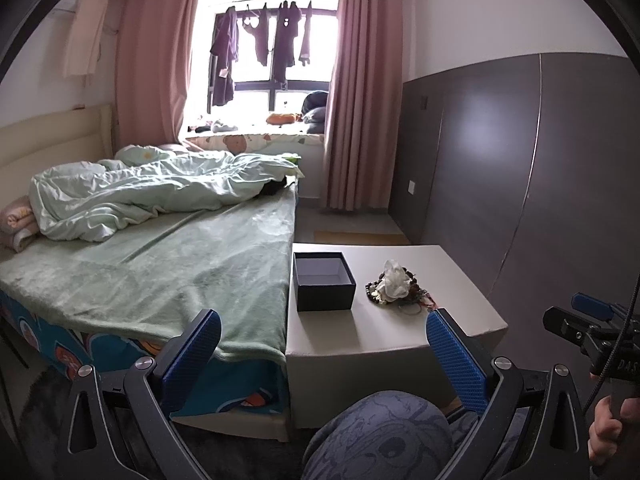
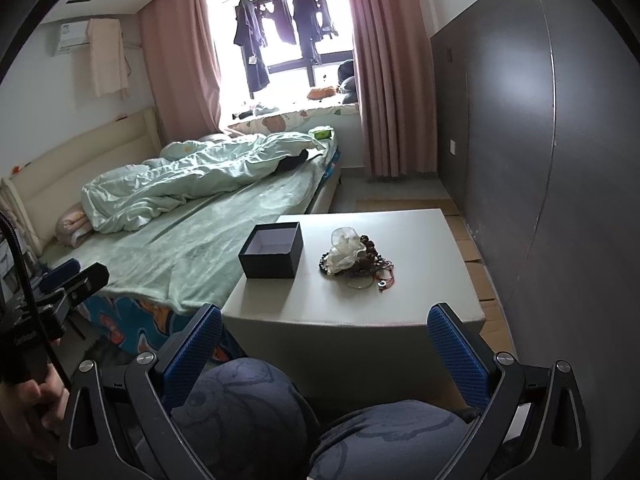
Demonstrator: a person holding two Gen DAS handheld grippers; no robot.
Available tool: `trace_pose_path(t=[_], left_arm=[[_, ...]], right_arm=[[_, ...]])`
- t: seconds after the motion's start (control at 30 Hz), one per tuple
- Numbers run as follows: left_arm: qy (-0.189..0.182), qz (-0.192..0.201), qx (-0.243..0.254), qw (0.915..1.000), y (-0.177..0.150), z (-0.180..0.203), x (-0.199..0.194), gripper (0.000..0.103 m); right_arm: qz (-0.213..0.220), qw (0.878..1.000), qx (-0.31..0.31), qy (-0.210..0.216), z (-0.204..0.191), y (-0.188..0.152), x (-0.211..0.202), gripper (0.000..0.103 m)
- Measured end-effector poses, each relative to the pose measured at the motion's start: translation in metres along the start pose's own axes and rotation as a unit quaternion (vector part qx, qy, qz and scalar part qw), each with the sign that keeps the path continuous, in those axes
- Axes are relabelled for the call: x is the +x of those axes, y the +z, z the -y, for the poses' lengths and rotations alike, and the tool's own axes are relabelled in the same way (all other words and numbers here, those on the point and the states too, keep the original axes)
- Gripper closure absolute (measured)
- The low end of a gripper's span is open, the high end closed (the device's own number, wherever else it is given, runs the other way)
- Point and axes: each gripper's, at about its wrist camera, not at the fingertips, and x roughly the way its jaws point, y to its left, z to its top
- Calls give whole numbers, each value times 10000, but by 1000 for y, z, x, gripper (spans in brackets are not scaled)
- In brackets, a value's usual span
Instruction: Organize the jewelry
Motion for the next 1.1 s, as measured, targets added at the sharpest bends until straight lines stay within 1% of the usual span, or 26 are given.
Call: trace_pose_path(t=[0.7,0.87,1.1], left_arm=[[-22,36,-47,10000,-2,-1,-8,0],[-20,66,-70,10000,-3,-2,-12,0],[-35,25,-142,9999,1,-3,-14,0]], right_arm=[[51,10000,-19,-6,-2,3,-7,0],[96,9999,-73,33,-6,6,-9,0],[26,9999,-146,53,-14,8,-11,0]])
